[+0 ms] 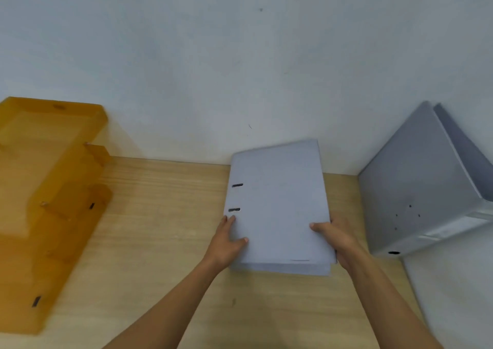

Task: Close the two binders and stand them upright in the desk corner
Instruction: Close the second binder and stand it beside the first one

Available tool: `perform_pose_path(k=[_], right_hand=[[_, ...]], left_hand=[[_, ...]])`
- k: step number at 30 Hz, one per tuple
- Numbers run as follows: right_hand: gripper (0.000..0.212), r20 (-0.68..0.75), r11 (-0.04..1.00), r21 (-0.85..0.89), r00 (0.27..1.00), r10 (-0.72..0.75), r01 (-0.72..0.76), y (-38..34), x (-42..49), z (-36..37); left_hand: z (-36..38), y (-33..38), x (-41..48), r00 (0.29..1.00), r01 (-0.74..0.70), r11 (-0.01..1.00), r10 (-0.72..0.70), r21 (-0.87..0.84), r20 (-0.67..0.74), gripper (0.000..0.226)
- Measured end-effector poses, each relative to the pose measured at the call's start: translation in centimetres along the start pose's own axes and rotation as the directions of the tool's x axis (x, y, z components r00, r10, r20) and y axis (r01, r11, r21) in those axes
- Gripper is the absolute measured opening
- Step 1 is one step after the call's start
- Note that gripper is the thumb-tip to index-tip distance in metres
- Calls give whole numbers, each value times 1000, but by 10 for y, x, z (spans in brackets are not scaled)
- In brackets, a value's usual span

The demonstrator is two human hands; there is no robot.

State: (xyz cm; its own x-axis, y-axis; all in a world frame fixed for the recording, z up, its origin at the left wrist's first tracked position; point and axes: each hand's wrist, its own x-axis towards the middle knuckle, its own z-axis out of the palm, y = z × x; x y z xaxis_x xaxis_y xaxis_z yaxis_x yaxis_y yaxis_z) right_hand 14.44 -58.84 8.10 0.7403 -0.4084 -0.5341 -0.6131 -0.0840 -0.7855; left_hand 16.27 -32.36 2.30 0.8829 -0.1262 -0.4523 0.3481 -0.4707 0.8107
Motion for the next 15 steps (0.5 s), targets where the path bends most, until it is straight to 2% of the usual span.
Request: perform_pose_path(k=[5, 8, 11, 15], right_hand=[[40, -42, 997, -7, 996, 77, -78, 44, 29, -28], [57, -71, 992, -92, 994, 78, -85, 66, 43, -27], [61, -42, 973, -196, 992, 120, -126, 78, 57, -23], [77, -48, 947, -317, 998, 31, -45, 72, 64, -16]], left_hand=[[20, 3, 13, 996, 83, 995, -85, -48, -40, 83], [29, 2, 20, 992, 110, 993, -112, -51, -56, 75], [38, 2, 28, 984, 158, 984, -164, -81, -72, 79], [38, 2, 37, 973, 217, 970, -224, -109, -52, 86]])
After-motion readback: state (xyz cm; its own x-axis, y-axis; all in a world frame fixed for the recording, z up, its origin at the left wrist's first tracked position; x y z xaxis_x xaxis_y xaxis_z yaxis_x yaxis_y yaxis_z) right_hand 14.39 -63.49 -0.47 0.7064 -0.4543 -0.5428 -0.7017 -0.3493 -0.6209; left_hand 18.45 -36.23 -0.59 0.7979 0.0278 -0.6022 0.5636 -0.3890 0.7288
